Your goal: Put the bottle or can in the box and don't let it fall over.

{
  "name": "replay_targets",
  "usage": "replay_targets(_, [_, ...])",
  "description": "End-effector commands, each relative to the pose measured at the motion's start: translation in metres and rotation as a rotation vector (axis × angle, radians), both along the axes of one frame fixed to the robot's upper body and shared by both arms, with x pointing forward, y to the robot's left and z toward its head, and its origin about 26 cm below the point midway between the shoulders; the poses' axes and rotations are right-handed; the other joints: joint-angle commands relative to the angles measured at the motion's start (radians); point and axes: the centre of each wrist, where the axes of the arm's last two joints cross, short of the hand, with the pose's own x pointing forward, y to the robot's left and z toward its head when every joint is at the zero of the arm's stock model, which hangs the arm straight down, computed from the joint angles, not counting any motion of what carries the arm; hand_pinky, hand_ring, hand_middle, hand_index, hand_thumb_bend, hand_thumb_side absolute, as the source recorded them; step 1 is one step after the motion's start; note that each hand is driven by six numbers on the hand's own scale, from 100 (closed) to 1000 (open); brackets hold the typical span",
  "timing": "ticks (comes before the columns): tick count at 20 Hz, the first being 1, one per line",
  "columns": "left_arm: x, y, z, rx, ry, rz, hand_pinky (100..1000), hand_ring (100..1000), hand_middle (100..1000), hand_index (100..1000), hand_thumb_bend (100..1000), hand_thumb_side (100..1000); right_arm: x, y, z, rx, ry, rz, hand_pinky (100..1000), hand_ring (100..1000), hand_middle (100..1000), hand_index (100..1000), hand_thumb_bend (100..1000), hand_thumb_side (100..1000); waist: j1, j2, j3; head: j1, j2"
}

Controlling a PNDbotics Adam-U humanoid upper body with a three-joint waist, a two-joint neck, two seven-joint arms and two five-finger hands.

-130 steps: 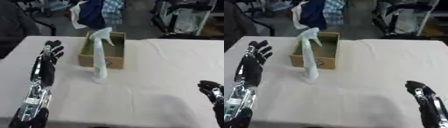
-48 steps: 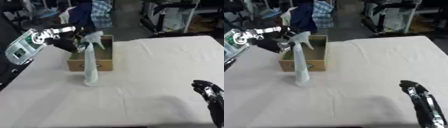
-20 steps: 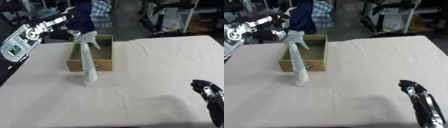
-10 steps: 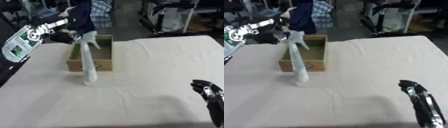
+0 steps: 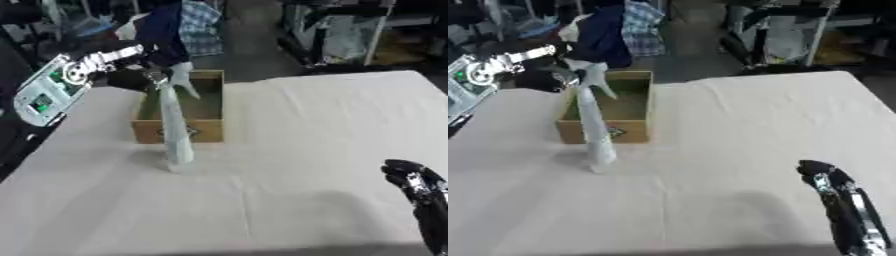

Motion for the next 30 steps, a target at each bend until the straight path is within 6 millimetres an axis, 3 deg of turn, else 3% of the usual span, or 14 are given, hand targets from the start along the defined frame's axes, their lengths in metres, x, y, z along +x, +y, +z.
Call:
replay_targets(1, [0.003,0.000,0.012,0.010,-0.028,0.000,931,969,992,950,100,509,0.003,-0.003,0.006,-0.012,-0.020,0.007,882,806,736,721,100,635,-0.003,-0.010,0.000,-0.002,-0.003])
replay_targets(14, [0.007,-0.008,0.004,0.021,0.011,-0.031,896,913,934,935,100,450,0.003,-0.002,0.006,-0.012,-0.020,0.012,883,806,736,721,100,636,-0.003,-0.008,0.000,-0.003,-0.004])
replay_targets(19, [0.008,-0.009,0.001,0.029,0.024,-0.038,881,898,919,930,100,376,0.003,-0.002,0.006,-0.013,-0.020,0.012,883,806,736,721,100,635,-0.004,-0.008,0.000,-0.004,-0.005])
replay_targets(20, [0.008,-0.009,0.001,0.030,0.024,-0.038,871,888,909,924,100,314,0.004,-0.002,0.006,-0.013,-0.020,0.011,883,806,736,722,100,636,-0.004,-0.008,0.000,-0.004,-0.005])
replay_targets(22, [0.008,-0.009,0.001,0.031,0.024,-0.037,857,875,897,912,100,271,0.004,-0.002,0.006,-0.012,-0.020,0.012,883,806,736,722,100,637,-0.004,-0.008,0.001,-0.004,-0.005])
replay_targets(30, [0.009,-0.010,0.000,0.030,0.018,-0.037,781,793,812,849,100,281,0.003,-0.002,0.006,-0.011,-0.019,0.008,883,806,736,722,100,638,-0.004,-0.007,-0.001,-0.004,-0.006])
